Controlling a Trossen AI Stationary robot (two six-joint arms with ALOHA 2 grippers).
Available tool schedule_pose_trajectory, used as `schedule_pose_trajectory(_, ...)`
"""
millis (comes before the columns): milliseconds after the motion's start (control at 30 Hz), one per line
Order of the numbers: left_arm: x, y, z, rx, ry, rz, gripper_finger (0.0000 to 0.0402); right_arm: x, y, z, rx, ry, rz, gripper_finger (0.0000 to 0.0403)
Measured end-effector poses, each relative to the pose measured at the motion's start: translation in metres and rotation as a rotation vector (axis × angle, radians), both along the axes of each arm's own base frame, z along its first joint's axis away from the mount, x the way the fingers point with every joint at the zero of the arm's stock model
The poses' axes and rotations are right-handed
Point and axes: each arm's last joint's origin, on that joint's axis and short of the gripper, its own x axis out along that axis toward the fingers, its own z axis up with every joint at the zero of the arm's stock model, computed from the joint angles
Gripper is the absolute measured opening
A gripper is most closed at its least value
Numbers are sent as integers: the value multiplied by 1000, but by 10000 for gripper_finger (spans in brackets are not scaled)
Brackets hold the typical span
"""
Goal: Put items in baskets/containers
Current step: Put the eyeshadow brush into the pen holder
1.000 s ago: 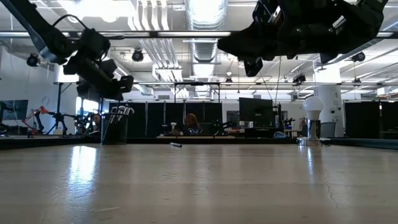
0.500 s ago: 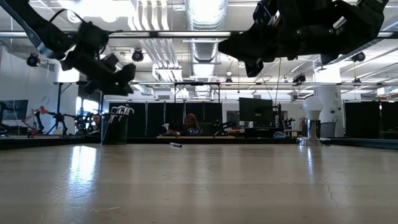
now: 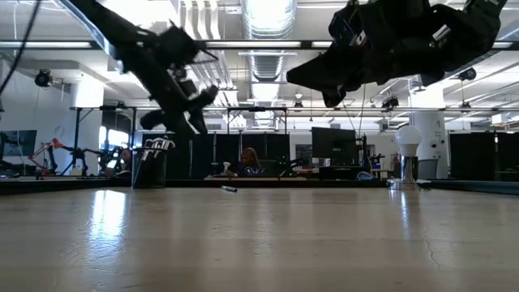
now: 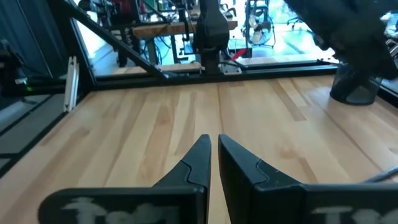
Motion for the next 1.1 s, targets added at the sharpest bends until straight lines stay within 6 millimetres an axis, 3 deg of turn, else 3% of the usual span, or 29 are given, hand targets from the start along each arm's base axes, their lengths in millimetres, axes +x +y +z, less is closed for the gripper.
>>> schedule_pose_trajectory(300, 57, 32, -36, -116, 109, 39, 110, -2, 0, -4, -10, 13, 2, 27)
schedule_pose_trajectory(433, 71, 47, -49, -167, 185, 67, 110, -3, 0, -4, -11, 15, 3, 27)
schedule_pose_trajectory(733, 89, 64, -63, -209, 232, 95, 110, -3, 0, -5, -17, 18, 6, 27)
schedule_pose_trajectory(1100, 89, 72, -81, -220, 297, 48, 97, -4, 0, -5, -17, 16, 6, 27)
